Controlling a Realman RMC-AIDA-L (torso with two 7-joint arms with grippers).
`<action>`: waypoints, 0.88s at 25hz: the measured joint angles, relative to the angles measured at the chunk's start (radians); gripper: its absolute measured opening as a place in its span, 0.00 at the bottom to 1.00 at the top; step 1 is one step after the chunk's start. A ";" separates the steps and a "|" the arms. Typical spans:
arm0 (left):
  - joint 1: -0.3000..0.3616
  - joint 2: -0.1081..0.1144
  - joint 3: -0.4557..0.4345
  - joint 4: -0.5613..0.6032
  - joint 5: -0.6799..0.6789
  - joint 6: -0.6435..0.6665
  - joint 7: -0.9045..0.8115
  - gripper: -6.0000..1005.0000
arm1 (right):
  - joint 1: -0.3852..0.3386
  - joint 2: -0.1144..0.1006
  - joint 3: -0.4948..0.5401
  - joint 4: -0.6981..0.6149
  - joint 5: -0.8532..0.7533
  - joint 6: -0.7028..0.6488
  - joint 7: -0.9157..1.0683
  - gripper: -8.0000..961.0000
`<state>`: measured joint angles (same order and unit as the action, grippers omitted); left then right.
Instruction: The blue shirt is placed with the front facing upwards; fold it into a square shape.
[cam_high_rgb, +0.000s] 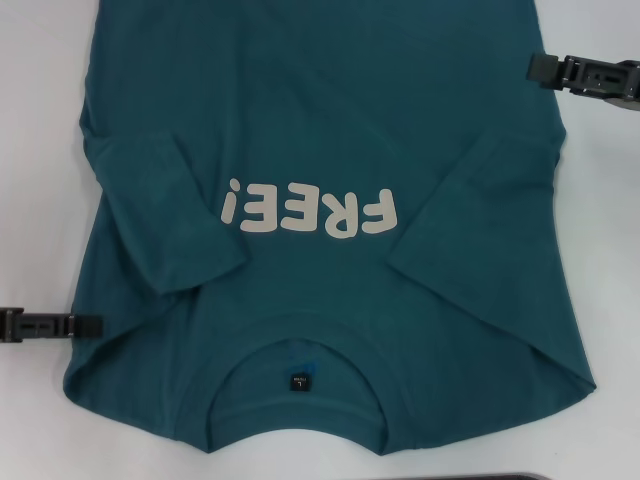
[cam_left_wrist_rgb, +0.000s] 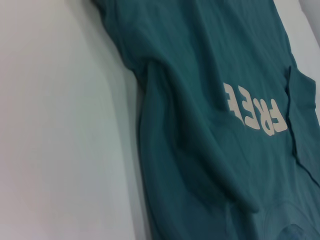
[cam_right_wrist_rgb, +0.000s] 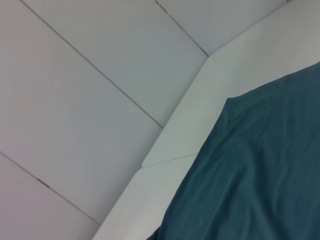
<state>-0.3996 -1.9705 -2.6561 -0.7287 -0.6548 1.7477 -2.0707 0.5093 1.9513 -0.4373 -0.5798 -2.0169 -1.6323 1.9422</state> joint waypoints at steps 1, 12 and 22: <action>-0.005 0.000 0.002 0.001 0.000 0.000 -0.003 0.65 | 0.000 -0.001 0.000 0.000 0.000 -0.001 0.001 0.86; -0.031 0.001 0.011 0.009 0.035 -0.007 -0.024 0.83 | -0.003 -0.009 0.008 0.000 0.003 -0.002 0.007 0.86; -0.022 0.000 0.018 0.009 0.059 0.011 -0.025 0.83 | -0.002 -0.011 0.010 -0.001 0.003 -0.002 0.010 0.86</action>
<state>-0.4211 -1.9702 -2.6385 -0.7195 -0.5955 1.7589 -2.0954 0.5071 1.9403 -0.4278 -0.5806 -2.0140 -1.6344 1.9520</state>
